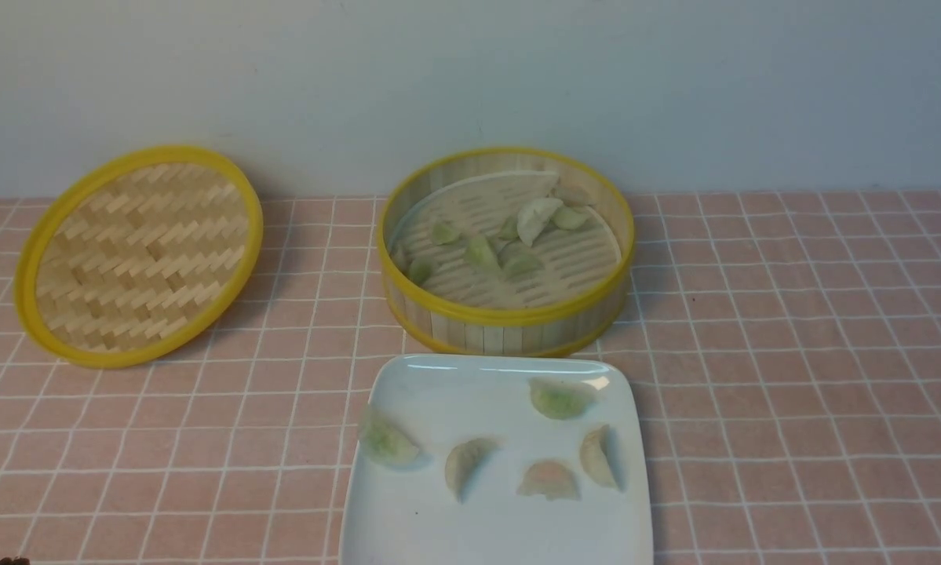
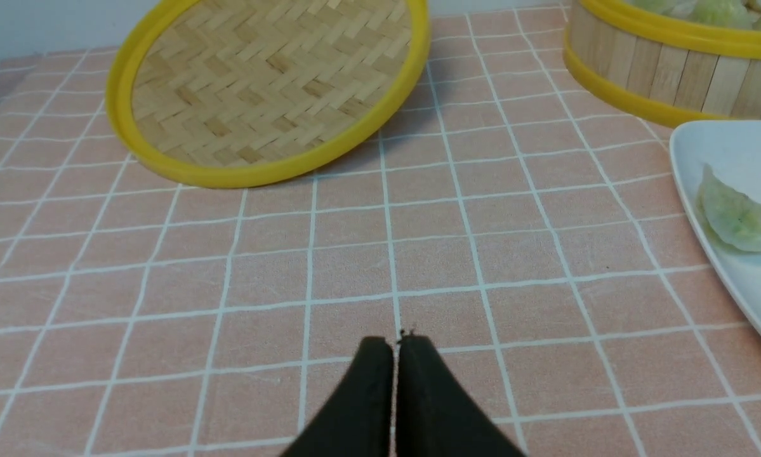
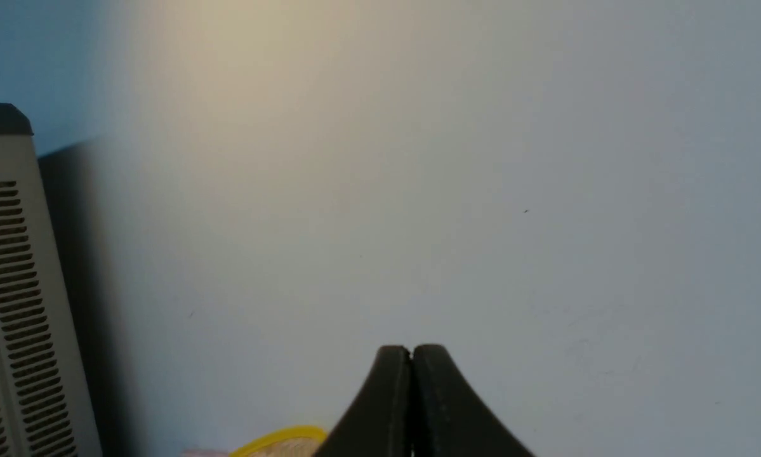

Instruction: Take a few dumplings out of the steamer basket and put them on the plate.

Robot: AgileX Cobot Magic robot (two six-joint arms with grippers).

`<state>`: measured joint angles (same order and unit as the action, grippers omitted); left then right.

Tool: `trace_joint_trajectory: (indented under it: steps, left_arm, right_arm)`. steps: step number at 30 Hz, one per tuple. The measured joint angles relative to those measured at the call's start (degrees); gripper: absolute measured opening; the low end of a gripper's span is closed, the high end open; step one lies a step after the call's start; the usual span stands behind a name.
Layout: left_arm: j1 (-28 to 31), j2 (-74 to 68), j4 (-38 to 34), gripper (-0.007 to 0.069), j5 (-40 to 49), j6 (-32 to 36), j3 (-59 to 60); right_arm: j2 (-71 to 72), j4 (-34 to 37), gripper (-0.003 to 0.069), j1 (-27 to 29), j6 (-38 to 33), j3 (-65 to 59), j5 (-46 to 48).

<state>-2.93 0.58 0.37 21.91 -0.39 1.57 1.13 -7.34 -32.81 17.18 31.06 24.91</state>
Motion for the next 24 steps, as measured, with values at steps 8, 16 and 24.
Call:
trace_joint_trajectory:
  steps: [8, 16, 24]
  left_arm:
    - [0.0, 0.0, 0.0, -0.0006, 0.05, 0.0, 0.0]
    - [0.0, 0.0, 0.0, -0.0006, 0.05, -0.05, 0.0]
    - [0.0, 0.0, 0.0, -0.0006, 0.05, -0.05, 0.0]
  right_arm:
    - [0.0, 12.11, -0.0013, 0.0, -15.51, -7.0, -2.84]
    - [0.0, 12.03, -0.0013, 15.0, -17.18, -18.63, -2.93]
    - [-0.18, 11.83, -0.0013, 31.19, -16.83, -32.11, -1.78]
